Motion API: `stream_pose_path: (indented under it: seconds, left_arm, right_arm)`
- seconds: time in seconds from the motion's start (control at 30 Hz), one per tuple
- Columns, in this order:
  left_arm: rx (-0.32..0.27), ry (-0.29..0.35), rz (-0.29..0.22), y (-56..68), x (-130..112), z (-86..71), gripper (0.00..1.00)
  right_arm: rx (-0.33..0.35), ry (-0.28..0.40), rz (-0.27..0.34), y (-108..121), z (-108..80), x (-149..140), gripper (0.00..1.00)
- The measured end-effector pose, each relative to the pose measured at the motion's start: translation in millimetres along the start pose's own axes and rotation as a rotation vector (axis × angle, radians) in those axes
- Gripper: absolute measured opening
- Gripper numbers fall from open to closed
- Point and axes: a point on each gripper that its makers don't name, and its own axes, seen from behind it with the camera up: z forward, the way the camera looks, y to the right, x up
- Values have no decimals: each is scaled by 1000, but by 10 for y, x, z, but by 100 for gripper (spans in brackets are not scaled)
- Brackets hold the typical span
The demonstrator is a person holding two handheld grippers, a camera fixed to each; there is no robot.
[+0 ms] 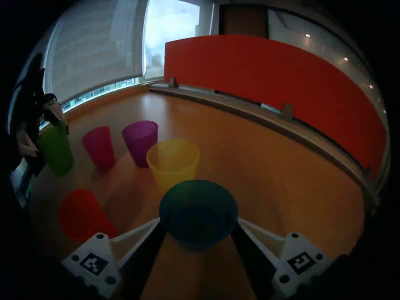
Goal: Pour water
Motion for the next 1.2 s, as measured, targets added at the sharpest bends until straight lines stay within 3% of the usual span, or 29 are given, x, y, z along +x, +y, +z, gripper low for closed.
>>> stream_pose_path:
  seconds: [0.27,0.6,0.9,1.2]
  left_arm:
    - [2,25,-11,-47,50,-18,87]
    - [38,85,12,-170,193,-54,87]
    - [43,171,-4,-178,394,-97,87]
    - [57,210,34,-171,567,-149,87]
  right_arm:
    - [7,59,1,-58,-192,234,87]
    - [14,122,-22,-186,-470,524,88]
    - [13,195,-37,-265,-697,820,88]
    - [19,260,-58,-348,-865,1096,87]
